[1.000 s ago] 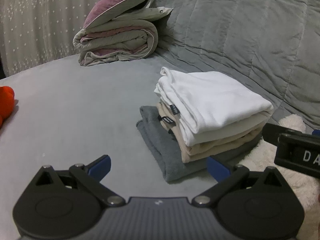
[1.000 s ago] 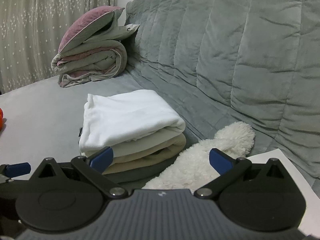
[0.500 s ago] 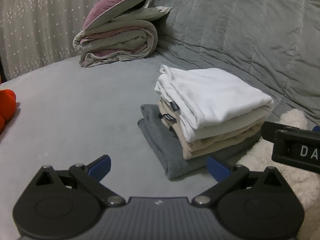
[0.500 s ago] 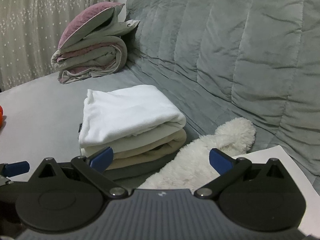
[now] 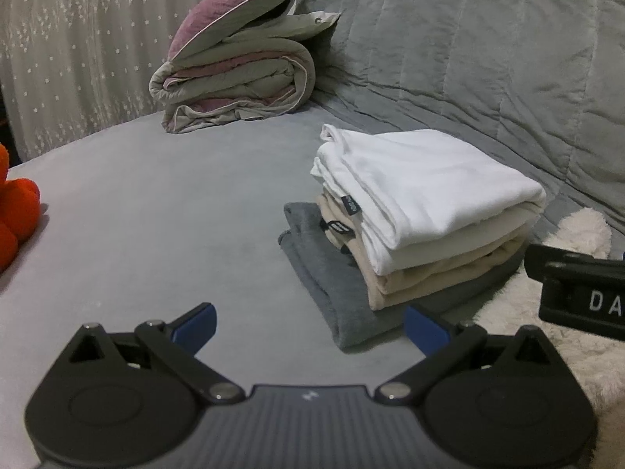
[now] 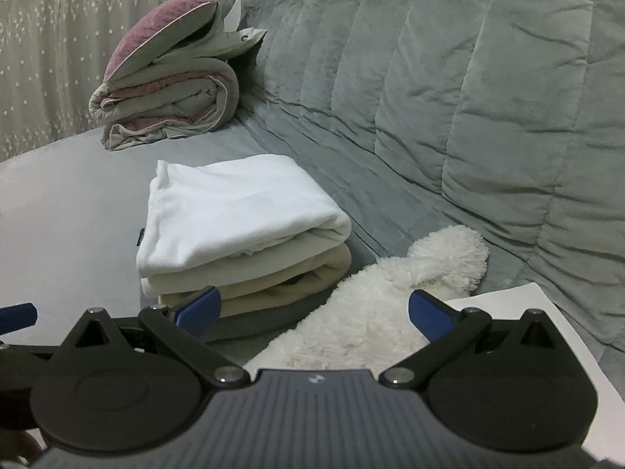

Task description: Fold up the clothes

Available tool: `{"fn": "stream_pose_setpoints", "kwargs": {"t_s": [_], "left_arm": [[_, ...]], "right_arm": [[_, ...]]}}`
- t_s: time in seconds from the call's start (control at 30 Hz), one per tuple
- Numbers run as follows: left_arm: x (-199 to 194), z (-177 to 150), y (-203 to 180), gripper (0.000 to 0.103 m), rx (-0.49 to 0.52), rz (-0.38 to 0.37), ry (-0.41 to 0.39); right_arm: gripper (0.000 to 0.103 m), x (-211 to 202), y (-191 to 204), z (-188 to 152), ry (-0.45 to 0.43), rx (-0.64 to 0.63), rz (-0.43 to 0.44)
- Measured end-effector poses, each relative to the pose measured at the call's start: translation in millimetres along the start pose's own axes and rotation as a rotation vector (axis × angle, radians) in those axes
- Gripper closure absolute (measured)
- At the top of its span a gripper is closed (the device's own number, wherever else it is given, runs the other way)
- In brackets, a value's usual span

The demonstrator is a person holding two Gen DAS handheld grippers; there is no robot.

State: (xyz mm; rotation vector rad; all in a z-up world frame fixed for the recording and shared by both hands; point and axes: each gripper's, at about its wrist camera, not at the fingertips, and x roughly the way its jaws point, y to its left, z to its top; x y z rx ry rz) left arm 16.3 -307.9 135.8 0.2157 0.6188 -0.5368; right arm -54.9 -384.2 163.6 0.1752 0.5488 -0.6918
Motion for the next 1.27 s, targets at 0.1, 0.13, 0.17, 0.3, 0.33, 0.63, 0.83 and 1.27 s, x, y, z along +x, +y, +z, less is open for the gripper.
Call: {"fn": "stream_pose_setpoints", "kwargs": {"t_s": [0.1, 0.13, 0.17, 0.3, 0.33, 0.63, 0.83, 1.27], "left_arm": [[0, 0, 1, 0.001, 0.0, 0.007, -0.003], [0, 0, 1, 0.001, -0.001, 0.007, -0.003], [0, 0, 2, 0.001, -0.002, 0.007, -0.003], [1, 0, 5, 0.001, -0.014, 0.001, -0.003], [1, 0, 6, 0.001, -0.019, -0.002, -0.002], [4, -1, 2, 0.001, -0.014, -0.007, 0.005], [5, -1, -2, 0.001, -0.002, -0.003, 0.008], [4, -2, -7, 0.001, 0.01, -0.004, -0.002]], "right_arm": [[0.0, 0, 1, 0, 0.001, -0.001, 0.007], [0.0, 0, 1, 0, 0.002, -0.004, 0.005], [0.0, 0, 2, 0, 0.003, -0.007, 0.004], [0.0, 1, 4, 0, 0.005, -0.018, -0.002], [0.0, 2, 4, 0, 0.005, -0.019, -0.002], [0.0, 2, 5, 0, 0.007, -0.029, -0.003], [0.0, 3, 4, -1, 0.006, -0.028, -0.005], [0.0, 4, 0, -1, 0.004, -0.024, -0.01]]}}
